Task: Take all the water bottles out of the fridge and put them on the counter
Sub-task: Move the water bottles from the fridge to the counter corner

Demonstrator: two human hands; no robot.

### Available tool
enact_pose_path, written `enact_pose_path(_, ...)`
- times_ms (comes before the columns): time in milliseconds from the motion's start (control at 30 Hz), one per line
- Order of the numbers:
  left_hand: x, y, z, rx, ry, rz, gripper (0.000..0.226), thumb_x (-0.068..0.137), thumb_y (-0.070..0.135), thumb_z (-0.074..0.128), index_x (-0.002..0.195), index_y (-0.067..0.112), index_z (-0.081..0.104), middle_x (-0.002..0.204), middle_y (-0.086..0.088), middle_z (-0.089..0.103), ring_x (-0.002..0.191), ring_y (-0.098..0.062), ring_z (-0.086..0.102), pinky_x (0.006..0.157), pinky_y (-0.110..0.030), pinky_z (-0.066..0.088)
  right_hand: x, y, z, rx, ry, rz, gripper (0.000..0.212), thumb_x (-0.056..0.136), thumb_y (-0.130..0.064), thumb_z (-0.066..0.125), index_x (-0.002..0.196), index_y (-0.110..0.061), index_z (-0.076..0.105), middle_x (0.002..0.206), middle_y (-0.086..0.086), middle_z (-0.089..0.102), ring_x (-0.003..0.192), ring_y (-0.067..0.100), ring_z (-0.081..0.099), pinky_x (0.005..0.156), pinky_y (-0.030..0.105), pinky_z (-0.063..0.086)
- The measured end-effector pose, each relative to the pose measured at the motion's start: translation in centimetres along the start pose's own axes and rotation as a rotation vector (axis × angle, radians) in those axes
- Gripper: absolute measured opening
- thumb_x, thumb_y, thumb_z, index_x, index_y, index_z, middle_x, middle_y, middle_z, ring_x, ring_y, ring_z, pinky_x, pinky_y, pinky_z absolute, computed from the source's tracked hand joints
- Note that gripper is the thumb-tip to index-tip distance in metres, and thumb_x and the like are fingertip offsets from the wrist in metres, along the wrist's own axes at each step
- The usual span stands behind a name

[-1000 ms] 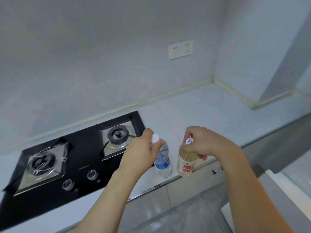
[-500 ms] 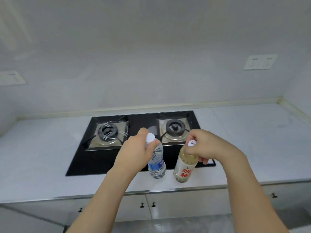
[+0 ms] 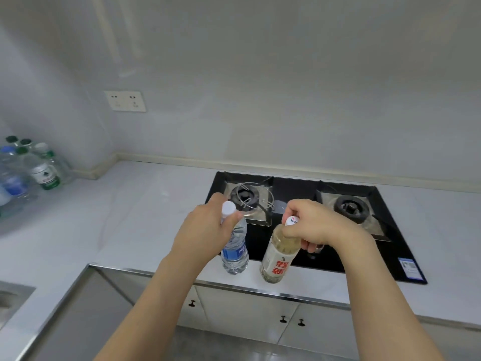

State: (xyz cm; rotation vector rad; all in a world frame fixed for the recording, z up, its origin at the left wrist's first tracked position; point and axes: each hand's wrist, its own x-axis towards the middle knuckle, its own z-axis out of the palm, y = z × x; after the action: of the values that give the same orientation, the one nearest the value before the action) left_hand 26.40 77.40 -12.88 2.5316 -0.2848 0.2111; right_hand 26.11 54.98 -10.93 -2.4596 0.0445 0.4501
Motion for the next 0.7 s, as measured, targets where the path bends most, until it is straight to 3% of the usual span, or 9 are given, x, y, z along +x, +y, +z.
enact_pose_path(67,0.0,-2.1,-1.1,-0.006,0.011,-0.035,0.030,0.093,0.048,0.050,0.106,0.020,0.046,0.087,-0.003,0.063,0.078,-0.023,0.059,0.062,-0.033,0.048,1.3,-2.1,1.1,-0.001,-0.030,-0.027,0.016,0.078,-0.027,0.066,0.090,-0.021,0.057,0.078,0.006,0.069,0.053,0.016,0.065,0.051,0.029,0.057)
enact_pose_path(167,0.1,-4.8,-2.1,-0.006,0.019,-0.098,0.031,0.094,0.047,0.049,0.110,0.020,0.045,0.089,-0.002,0.062,0.079,-0.022,0.060,0.063,-0.032,0.049,3.7,-4.4,2.7,-0.015,-0.078,-0.062,0.016,0.076,-0.028,0.067,0.088,-0.024,0.057,0.077,0.007,0.070,0.054,0.018,0.066,0.056,0.036,0.058)
enact_pose_path(267,0.6,-7.5,-2.9,0.005,0.028,-0.147,0.031,0.094,0.048,0.048,0.112,0.022,0.045,0.091,-0.001,0.062,0.080,-0.020,0.060,0.065,-0.032,0.051,6.3,-6.8,4.0,-0.042,-0.124,-0.091,0.015,0.078,-0.026,0.067,0.089,-0.024,0.057,0.078,0.005,0.069,0.054,0.016,0.065,0.053,0.030,0.057)
enact_pose_path(400,2.8,-10.8,-3.5,0.035,0.017,-0.199,0.030,0.094,0.048,0.048,0.111,0.023,0.045,0.090,-0.001,0.063,0.076,-0.019,0.058,0.059,-0.027,0.044,9.9,-9.0,5.2,-0.056,-0.161,-0.118,0.017,0.076,-0.030,0.067,0.089,-0.025,0.058,0.077,0.004,0.071,0.060,0.021,0.070,0.056,0.034,0.060)
enact_pose_path(533,5.9,-13.3,-4.0,0.034,0.009,-0.226,0.027,0.094,0.046,0.049,0.107,0.023,0.046,0.089,0.000,0.063,0.070,-0.014,0.054,0.051,-0.019,0.035,14.2,-11.1,5.6,-0.049,-0.173,-0.126,0.016,0.077,-0.028,0.067,0.089,-0.023,0.057,0.074,0.006,0.071,0.053,0.017,0.066,0.055,0.032,0.056)
enact_pose_path(700,11.5,-16.3,-5.4,0.058,-0.015,-0.244,0.026,0.095,0.045,0.050,0.109,0.024,0.045,0.094,0.003,0.061,0.075,-0.014,0.055,0.050,-0.015,0.035,20.0,-14.1,5.3,-0.035,-0.159,-0.132,0.016,0.077,-0.026,0.067,0.088,-0.021,0.058,0.075,0.004,0.069,0.049,0.016,0.062,0.049,0.029,0.053)
